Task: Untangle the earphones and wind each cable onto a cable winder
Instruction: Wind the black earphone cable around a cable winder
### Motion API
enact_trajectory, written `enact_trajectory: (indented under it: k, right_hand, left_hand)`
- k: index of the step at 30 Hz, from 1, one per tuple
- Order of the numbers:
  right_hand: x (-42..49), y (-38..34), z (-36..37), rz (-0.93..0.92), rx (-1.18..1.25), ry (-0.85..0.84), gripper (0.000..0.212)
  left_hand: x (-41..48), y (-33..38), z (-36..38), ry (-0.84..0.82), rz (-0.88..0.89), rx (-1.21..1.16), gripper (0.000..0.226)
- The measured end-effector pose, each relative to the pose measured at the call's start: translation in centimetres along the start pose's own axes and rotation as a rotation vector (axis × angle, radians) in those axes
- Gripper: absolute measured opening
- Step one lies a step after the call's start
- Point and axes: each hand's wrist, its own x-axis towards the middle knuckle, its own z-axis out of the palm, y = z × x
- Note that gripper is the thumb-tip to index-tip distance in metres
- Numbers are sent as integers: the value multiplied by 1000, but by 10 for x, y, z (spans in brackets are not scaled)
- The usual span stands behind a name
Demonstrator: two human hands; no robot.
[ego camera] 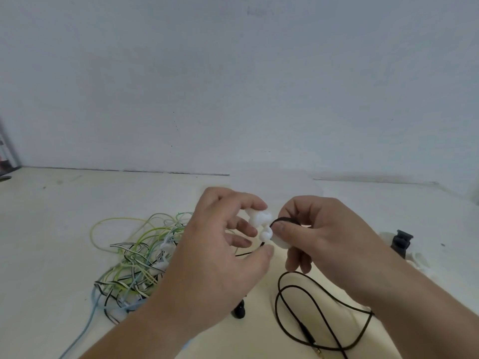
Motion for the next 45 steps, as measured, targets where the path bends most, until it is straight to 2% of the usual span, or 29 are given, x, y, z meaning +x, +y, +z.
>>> enact_trajectory:
  k: [5, 8, 10, 13, 18, 22, 25, 29, 33, 36, 38, 40, 41, 43, 45]
  right_hand:
    - [-1, 2, 0, -10, 46, -71, 15]
    - [0, 3, -6, 0, 130, -56, 13]
    - [3, 1, -14, 10, 286, 47, 13]
    - [10, 2, -26, 19, 646, 239, 21]
    - [21, 12, -42, 53, 1060, 542, 5]
    - [27, 21, -53, 47, 1167, 681, 4]
    - [31, 27, -55, -29, 1173, 716, 7]
    - [29, 29, -52, -108, 1138, 734, 12]
    - [27, 24, -50, -112, 970, 666, 20]
    - [28, 28, -51, 111, 578, 641, 15]
    - [28, 32, -49, 275, 212, 586, 3]
    - [29, 36, -43, 343, -168, 535, 27]
    - [27, 36, -40, 309, -266, 535, 35]
    - [19, 27, -33, 126, -258, 490, 38]
    - [11, 16, -26, -41, -110, 240, 36]
  left_hand:
    - [2, -5, 0, 9, 19, 105, 28]
    - [4, -4, -6, -5, -23, 24, 30]
    - [6, -2, -13, -46, -100, -74, 24]
    - [8, 3, -21, -87, -136, -143, 14]
    - [10, 2, -29, -61, -173, -162, 24]
    - [10, 4, -29, -76, -209, -149, 21]
    - [10, 4, -27, -113, -252, -162, 19]
    - [10, 2, -24, -152, -301, -98, 12]
    - [7, 1, -21, -137, -316, -36, 20]
    - [8, 1, -21, -140, -302, -39, 23]
    - [8, 0, -21, -146, -289, -48, 23]
    - [8, 1, -21, -159, -275, -60, 24]
    - [8, 2, -21, -167, -271, -67, 25]
    - [7, 2, -20, -183, -270, -72, 26]
    - [6, 1, -20, -204, -271, -69, 29]
